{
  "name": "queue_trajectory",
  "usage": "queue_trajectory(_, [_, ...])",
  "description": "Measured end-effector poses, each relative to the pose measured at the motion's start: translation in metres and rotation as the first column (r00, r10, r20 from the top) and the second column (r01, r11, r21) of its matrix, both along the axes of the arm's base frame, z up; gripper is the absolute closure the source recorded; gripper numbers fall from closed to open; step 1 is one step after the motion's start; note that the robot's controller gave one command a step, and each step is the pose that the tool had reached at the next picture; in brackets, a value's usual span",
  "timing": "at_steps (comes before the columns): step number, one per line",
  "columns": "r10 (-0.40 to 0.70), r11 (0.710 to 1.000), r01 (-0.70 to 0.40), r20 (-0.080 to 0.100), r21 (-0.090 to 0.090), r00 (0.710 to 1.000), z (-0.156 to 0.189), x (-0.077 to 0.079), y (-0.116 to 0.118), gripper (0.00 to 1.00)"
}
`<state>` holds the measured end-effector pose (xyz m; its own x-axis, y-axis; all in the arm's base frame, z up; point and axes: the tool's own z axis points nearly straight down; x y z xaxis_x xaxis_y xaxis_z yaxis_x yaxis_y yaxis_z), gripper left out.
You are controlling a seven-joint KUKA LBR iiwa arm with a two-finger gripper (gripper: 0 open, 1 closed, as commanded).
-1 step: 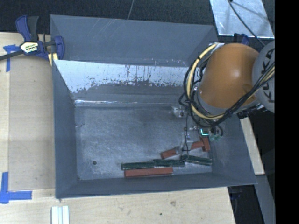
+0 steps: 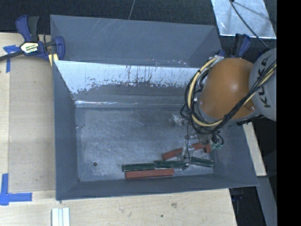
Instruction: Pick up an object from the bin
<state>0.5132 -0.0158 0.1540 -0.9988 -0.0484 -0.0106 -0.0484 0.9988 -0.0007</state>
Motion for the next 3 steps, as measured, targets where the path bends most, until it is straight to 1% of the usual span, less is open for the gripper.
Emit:
queue_trajectory(1, [0.074, 0.997, -0.074, -0.012, 0.001, 0.997, -0.082, -0.012, -0.027, 1.0])
queue_trajectory(2, [0.074, 0.997, -0.074, -0.012, 0.001, 0.997, -0.082, -0.012, -0.027, 1.0])
queue_trajectory(3, [0.141, 0.99, -0.141, -0.009, 0.0, 0.99, 0.057, -0.006, 0.0, 1.0])
